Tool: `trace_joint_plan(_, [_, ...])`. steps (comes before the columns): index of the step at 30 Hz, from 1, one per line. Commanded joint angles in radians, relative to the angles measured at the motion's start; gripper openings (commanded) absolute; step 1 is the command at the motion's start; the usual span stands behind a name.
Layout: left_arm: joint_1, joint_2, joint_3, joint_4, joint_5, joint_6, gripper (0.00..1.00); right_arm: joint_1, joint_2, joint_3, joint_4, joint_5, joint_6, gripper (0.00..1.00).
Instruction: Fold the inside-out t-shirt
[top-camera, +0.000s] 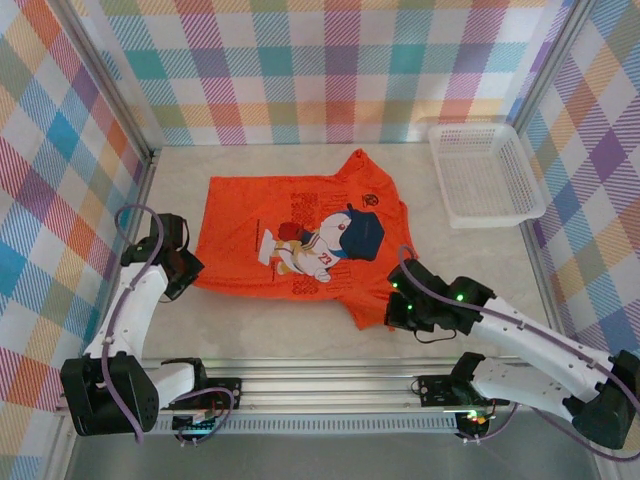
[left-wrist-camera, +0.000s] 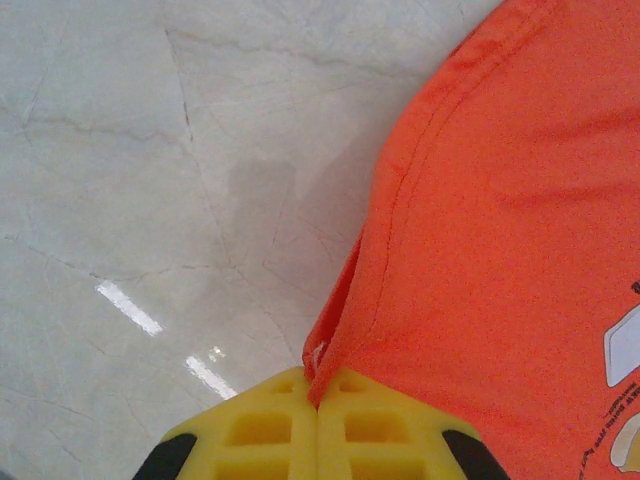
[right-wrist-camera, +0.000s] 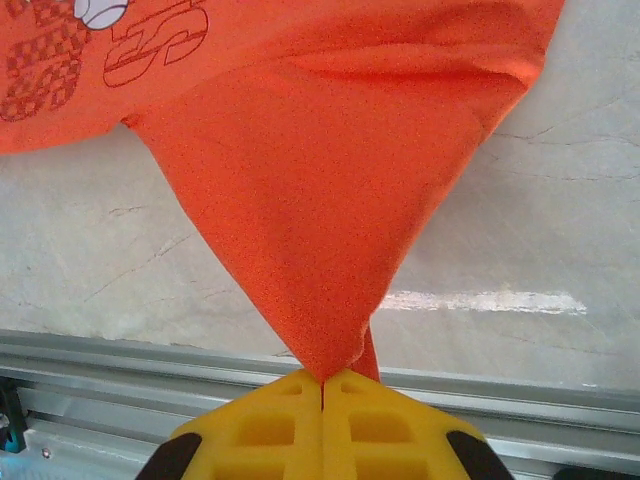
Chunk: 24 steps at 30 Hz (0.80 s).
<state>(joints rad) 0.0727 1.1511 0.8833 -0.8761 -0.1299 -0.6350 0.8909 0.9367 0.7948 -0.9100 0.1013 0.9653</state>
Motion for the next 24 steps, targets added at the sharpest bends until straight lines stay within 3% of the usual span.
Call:
trace_joint_plan(1, [0.007,0.038,0.04,-0.035,-0.021,0.017,0.0,0.003,0.006,0.075,-0.043,0.062,-0.007,0.0])
trace_joint_plan(3, [0.007,0.083,0.062,-0.015,-0.02,0.018,0.0,-0.041,0.051,0.119,-0.023,0.093,-0.068,0.0])
trace_joint_plan(7, [0.007,0.206,0.139,0.022,-0.005,0.016,0.0,-0.205,0.194,0.209,0.113,0.039,-0.228,0.0])
trace_joint_plan(12, [0.007,0.374,0.279,0.039,0.003,0.021,0.0,-0.337,0.425,0.374,0.221,0.0,-0.377,0.0])
trace_joint_plan(24, [0.012,0.691,0.559,-0.022,-0.054,0.055,0.0,-0.49,0.818,0.749,0.219,-0.061,-0.479,0.0])
